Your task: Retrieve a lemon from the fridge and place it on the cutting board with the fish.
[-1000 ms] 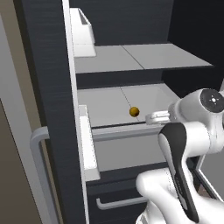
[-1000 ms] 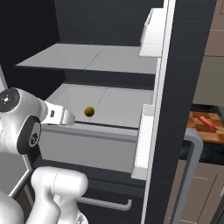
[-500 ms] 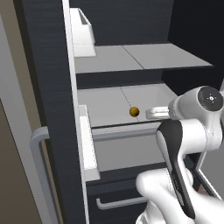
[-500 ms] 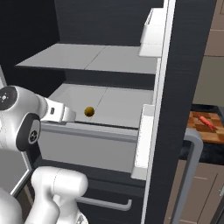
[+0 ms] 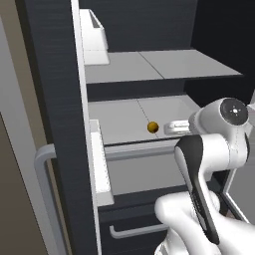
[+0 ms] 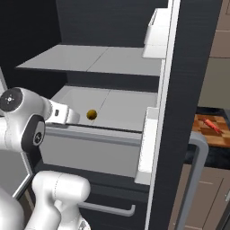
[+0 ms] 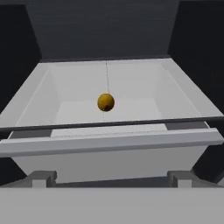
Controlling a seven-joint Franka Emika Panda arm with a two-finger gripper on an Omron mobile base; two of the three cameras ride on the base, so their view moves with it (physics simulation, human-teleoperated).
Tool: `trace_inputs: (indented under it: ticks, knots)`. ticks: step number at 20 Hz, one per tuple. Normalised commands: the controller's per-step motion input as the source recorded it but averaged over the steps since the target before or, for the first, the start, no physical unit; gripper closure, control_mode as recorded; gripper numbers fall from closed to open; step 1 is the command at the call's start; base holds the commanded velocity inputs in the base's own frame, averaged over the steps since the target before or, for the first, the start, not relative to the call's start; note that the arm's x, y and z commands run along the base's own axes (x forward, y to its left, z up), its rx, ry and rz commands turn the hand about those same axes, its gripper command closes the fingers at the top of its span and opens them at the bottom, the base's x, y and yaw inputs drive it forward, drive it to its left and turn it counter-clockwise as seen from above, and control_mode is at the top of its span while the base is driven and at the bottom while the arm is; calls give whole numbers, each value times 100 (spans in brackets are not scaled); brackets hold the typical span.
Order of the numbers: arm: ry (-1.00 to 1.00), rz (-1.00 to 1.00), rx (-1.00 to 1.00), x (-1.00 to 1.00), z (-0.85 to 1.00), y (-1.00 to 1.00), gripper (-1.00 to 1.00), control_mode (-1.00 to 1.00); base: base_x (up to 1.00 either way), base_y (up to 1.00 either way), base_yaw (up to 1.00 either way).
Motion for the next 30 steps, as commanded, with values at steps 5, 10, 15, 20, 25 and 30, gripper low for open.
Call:
trace_inputs:
  ticks: [5,10,15,20,25,30]
  knots:
    - [0,0,0,26,-21,0,-100,-100,0,0,0]
    - [1,1,0,54,-1,0,-100,-100,0,0,0]
    - [0,0,0,50,0,0,-100,-100,0,0,0]
    - [0,0,0,42,-1,0,-100,-100,0,0,0]
    - [0,0,0,35,-6,0,-100,-100,0,0,0]
    - [4,0,0,18,-9,0,-100,-100,0,0,0]
